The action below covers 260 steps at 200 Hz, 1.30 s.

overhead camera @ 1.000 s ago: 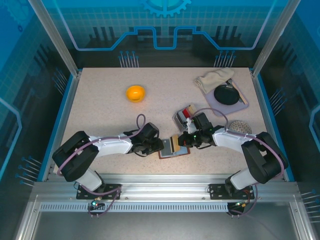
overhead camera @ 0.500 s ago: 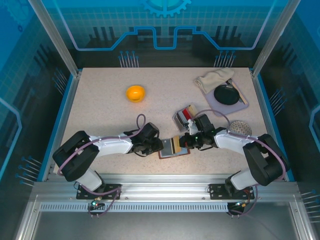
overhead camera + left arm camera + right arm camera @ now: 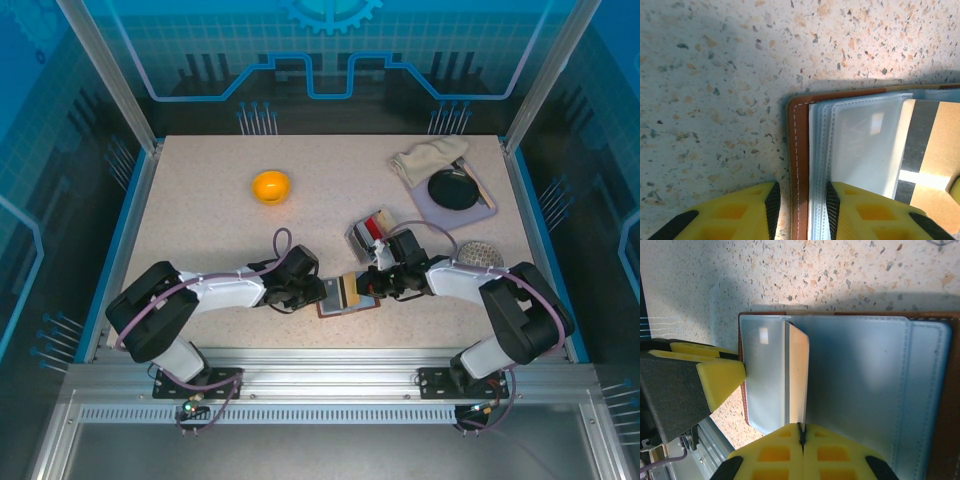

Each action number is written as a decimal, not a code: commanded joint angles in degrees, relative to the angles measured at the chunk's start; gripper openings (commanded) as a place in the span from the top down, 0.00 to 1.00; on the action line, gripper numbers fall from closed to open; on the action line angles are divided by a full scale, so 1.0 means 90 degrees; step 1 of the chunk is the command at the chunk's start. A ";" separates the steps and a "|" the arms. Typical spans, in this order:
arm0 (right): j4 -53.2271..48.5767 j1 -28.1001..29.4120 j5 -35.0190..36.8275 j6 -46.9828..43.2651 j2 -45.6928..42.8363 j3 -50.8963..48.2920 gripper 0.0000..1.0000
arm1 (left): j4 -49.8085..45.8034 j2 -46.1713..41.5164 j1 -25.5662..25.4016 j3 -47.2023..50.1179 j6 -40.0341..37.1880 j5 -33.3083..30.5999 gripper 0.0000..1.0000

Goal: Put the credit cards into the card holder
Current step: Insert the credit card into the card slot.

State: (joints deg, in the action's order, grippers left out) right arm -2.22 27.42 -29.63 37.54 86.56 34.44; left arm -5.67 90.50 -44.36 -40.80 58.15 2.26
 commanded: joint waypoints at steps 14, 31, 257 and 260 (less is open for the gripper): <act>-0.0348 0.0020 0.0102 -0.0185 0.0043 0.0002 0.98 | 0.0061 0.0297 -0.0051 0.0071 0.0023 0.0173 0.66; -0.0201 0.0063 -0.0110 -0.0148 0.0133 0.0002 0.98 | 0.0079 0.0286 -0.0048 0.0080 0.0028 0.0169 0.66; -0.1280 0.0653 0.0942 -0.0281 0.0498 0.0975 0.75 | -0.0036 0.0170 -0.0042 -0.0003 -0.0105 0.0056 0.65; -0.1325 0.0654 0.0963 -0.0292 0.0507 0.0994 0.73 | -0.0029 0.0177 -0.0042 -0.0008 -0.0104 0.0061 0.65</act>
State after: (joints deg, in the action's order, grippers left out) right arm -6.94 33.67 -24.14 38.65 92.47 41.45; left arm -5.34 90.61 -44.36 -40.80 58.08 2.35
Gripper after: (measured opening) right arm 0.237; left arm 0.348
